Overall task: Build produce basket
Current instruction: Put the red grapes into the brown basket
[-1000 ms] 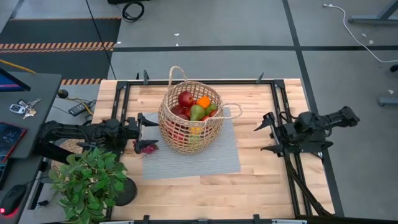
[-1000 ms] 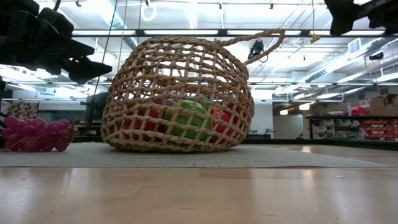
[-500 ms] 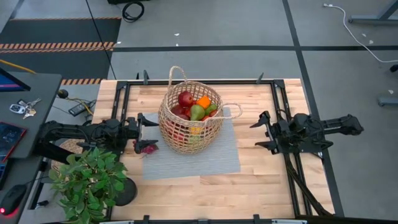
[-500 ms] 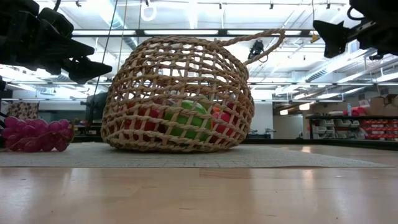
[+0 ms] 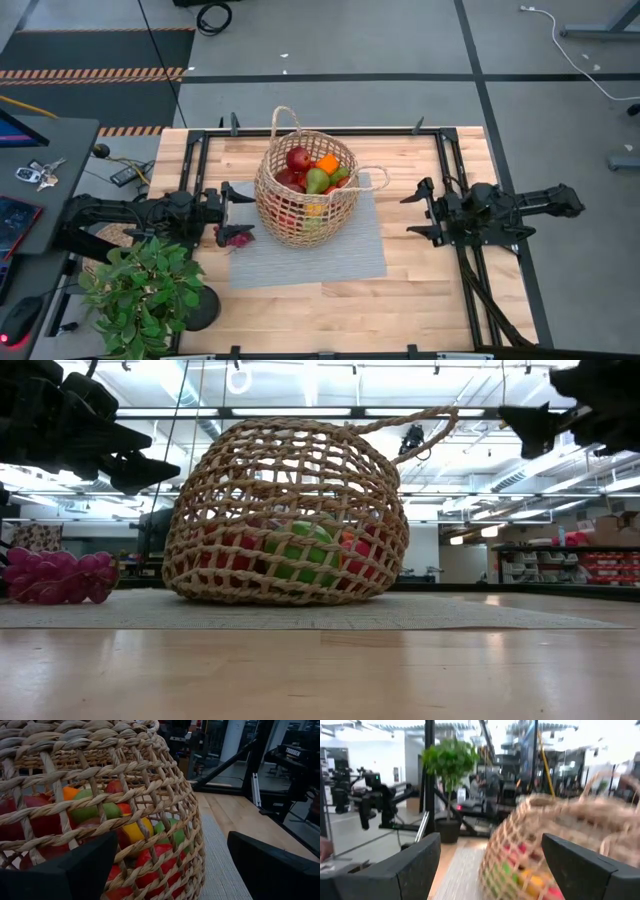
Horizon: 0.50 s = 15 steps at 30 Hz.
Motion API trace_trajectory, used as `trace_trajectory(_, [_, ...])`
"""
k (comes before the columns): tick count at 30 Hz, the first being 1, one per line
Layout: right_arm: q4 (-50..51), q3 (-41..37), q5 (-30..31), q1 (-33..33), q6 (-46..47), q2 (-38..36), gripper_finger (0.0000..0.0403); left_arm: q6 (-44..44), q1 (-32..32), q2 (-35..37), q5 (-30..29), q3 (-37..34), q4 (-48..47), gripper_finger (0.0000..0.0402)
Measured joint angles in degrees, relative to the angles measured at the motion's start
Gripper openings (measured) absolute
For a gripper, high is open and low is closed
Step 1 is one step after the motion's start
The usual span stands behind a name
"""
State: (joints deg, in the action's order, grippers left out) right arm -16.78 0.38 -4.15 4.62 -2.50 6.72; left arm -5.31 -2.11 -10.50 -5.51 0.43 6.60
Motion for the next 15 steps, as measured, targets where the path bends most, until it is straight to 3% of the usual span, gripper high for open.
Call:
trace_trajectory(5, [5.7,0.0,0.0,0.0,0.5,0.0,0.0351,0.0,0.0,0.0,0.0,0.0,0.0,0.0386])
trace_trajectory(15, [6.1,0.0,0.0,0.0,1.0,0.0,0.0351,0.0,0.0,0.0,0.0,0.0,0.0,0.0386])
